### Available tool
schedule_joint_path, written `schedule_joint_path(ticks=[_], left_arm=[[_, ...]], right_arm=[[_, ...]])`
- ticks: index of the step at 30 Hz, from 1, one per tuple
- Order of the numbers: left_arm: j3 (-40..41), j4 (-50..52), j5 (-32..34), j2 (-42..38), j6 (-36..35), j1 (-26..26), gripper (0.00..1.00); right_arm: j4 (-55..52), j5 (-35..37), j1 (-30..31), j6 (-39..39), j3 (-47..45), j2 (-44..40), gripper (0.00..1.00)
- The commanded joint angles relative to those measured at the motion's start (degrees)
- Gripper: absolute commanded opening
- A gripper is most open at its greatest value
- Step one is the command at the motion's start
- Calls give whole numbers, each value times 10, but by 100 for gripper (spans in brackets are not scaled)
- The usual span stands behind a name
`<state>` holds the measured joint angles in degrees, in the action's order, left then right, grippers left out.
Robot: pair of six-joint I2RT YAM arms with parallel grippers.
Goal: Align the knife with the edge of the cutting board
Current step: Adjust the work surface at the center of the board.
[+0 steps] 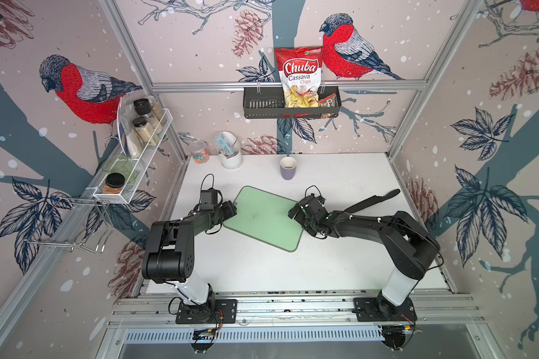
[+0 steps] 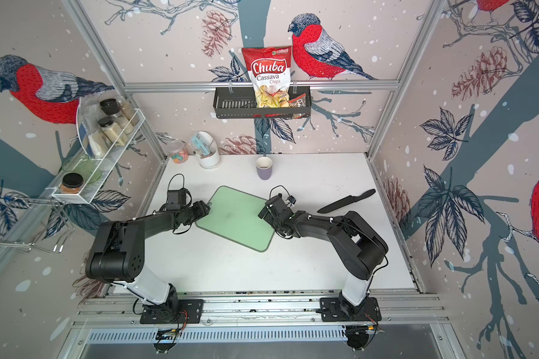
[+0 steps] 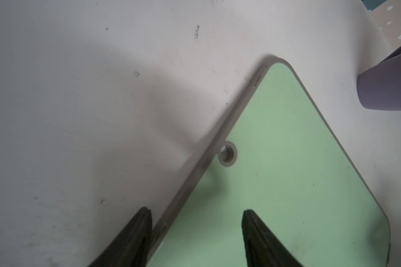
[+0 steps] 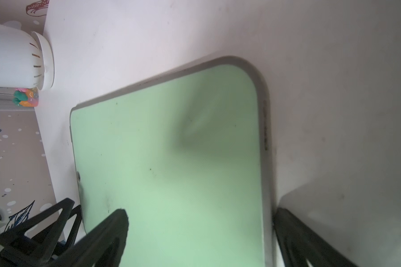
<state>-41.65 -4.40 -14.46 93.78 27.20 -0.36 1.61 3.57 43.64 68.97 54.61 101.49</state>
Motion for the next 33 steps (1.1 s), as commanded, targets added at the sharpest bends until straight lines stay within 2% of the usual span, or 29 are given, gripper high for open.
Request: schedule_joint_path(ticks=[1,7,17,21,25,33], left_arm=[[12,70,-48,4,21,-29,65],[38,43,-59,-2,39,-65,65],[83,30,-41,-44,46,-103,65],[70,53,-15,-50,37,-103,67],[49,84,27,-47,24,-103,69],[2,97,34,-2,17,-103,69]], right_arm=[[-6,-75,-36,-55,39,22,99],[-78,-168,-102,-143,159,110,97],[-125,-200,-161,-214,231,177,96],[-128,-207,-151,-214,223,183,95],[-125,-178,-137,-210,194,161,95],[-114,-157,-125,-185,147,131,96]])
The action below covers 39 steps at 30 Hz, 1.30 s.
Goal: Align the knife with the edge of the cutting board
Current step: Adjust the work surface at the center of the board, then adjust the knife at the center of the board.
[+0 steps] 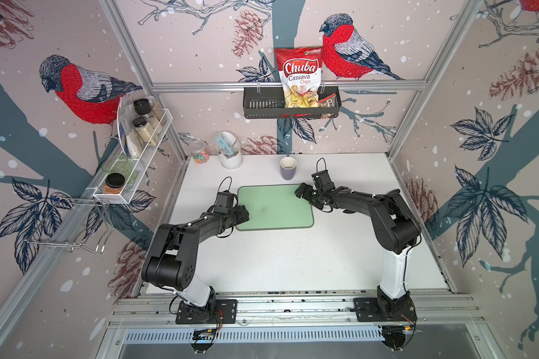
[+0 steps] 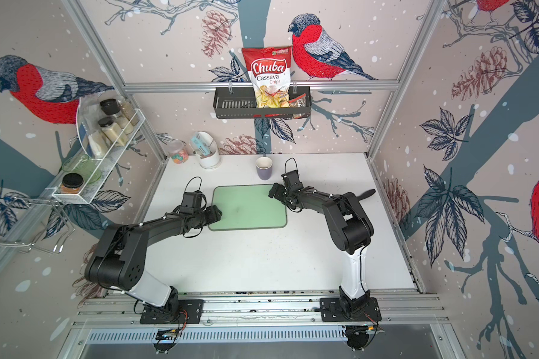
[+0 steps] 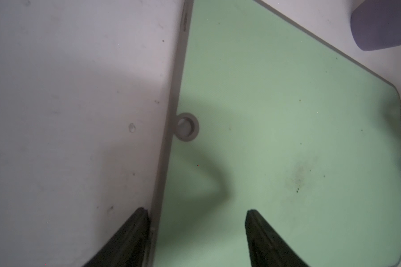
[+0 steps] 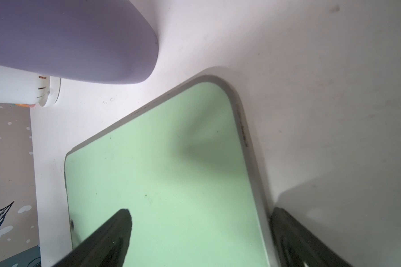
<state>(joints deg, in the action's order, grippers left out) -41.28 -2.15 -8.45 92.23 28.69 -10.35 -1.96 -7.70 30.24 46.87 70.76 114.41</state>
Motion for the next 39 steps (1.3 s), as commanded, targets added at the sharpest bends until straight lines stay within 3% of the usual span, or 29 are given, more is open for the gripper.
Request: schedule_joint_path(ticks=[1,9,10,12,13,18,22,27,32,39], left_arm=[[-4,74,-26,15,2,-3,70],[-7,79,-15,14,1,-3,73],[-9,79,-12,14,1,-3,77],[-9,81,6,11,3,-3,94],[-10,84,20,9,7,-3,96],[-32,123,96,-19,6,-3,96],[-14,133,163,-89,19,-3,96],[73,102,148,-228,44,-3,96],[135,106,109,-316,47,-3,96],[163,116,144,-343,33,-3,96]], right_arm=[[-76,-42,8,37,-17,-1,96],[-82,-32,-2,35,-13,0,98],[-89,-26,-4,31,-10,-1,100],[-109,7,-7,21,-2,-8,100],[-120,28,-10,10,3,-12,100],[-173,97,-49,-58,45,-47,100],[-208,85,-96,-166,86,-57,100],[-241,95,-167,-293,118,-49,100],[-257,93,-244,-308,181,-15,100],[-379,103,-310,-287,347,112,100]])
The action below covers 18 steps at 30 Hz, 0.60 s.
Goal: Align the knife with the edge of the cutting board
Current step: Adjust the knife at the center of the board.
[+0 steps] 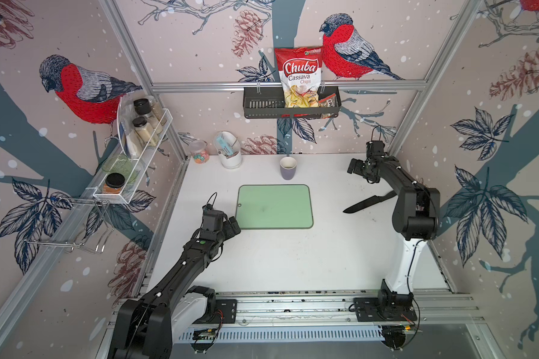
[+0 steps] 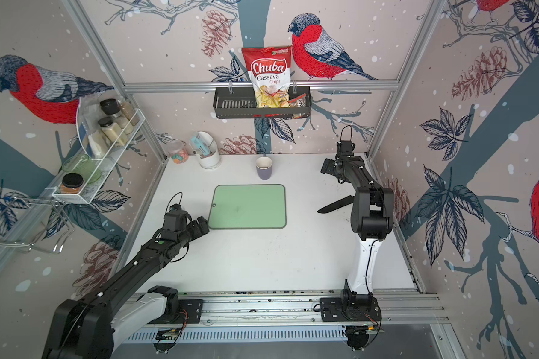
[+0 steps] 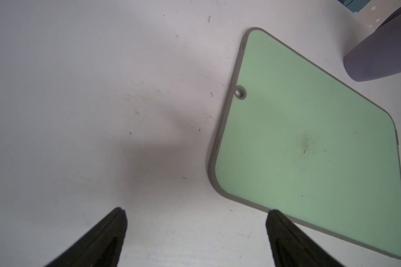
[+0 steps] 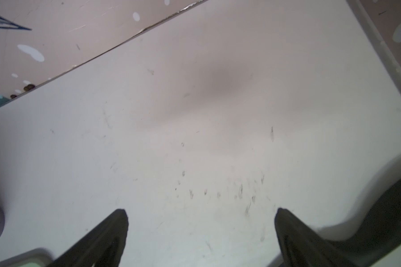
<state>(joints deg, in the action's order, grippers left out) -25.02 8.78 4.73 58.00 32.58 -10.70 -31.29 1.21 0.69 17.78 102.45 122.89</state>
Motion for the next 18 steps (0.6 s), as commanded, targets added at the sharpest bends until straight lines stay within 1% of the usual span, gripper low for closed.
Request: schedule_joint_path(ticks=[1,2,4,7,9,14,16,18], left_arm=[[-5,13,14,2,-8,0,96],[-7,17,14,6,-10,0,96],[-1,3,14,10,-8,0,96],[2,-4,14,11,-6,0,96],[5,-9,14,10,-5,0,96],[6,-14,15,7,-4,-1,96],[7,-15,15,7,-4,-3,96],[7,-15,16,6,-3,-4,96]], right_arm=[[-96,13,-27,20,40,44,100],[-112,2,-45,37,50,59,100],[-106,-22,-68,57,37,66,100],[-87,-55,-92,73,11,62,100],[-89,-64,-105,77,1,63,100],[-96,-88,-120,120,-54,47,100],[-111,-104,-119,133,-70,41,100],[-129,-102,-114,151,-94,27,100]])
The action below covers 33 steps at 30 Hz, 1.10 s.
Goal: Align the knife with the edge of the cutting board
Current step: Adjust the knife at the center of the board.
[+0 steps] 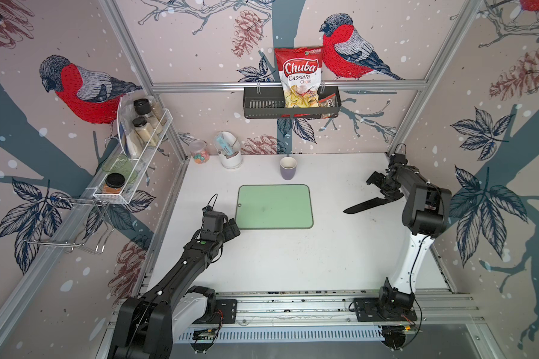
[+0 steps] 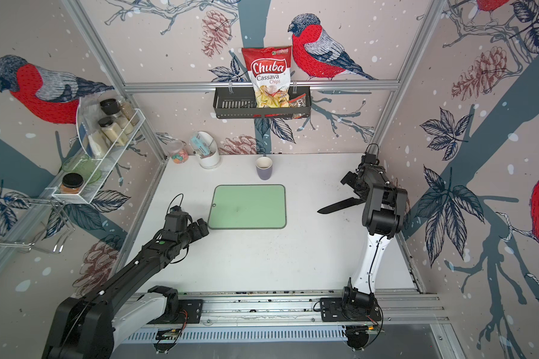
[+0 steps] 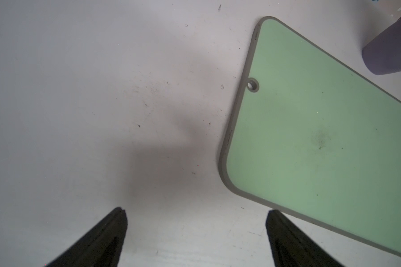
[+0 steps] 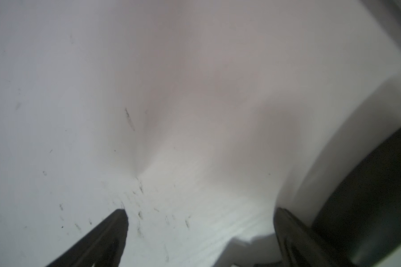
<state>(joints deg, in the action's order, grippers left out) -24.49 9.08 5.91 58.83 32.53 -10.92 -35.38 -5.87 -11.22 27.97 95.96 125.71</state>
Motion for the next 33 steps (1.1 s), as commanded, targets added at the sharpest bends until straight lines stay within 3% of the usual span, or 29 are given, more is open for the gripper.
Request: schedule_joint_path(ticks=[1,6,13,20,25,29,33], left_arm=[[1,-18,5,-2,-3,-4,96],[2,-16,8,-9,-3,-9,95],[-1,-15,8,-6,-4,-18,95],[-1,-12,11,-11,-6,-19,96],[-1,-12,10,-8,-5,-19,95],[-1,-14,8,-2,-7,-19,96],[-1,-15,8,2,-7,-19,96]], right_arm=[[-84,-22,10,60,-57,-17,100],[5,-28,33,127,-245,-144,100],[36,-44,64,185,-391,-218,100],[28,-17,164,173,-462,-265,100],[20,-5,183,151,-503,-302,100],[-19,81,201,130,-498,-347,100],[-42,93,212,134,-496,-397,100]])
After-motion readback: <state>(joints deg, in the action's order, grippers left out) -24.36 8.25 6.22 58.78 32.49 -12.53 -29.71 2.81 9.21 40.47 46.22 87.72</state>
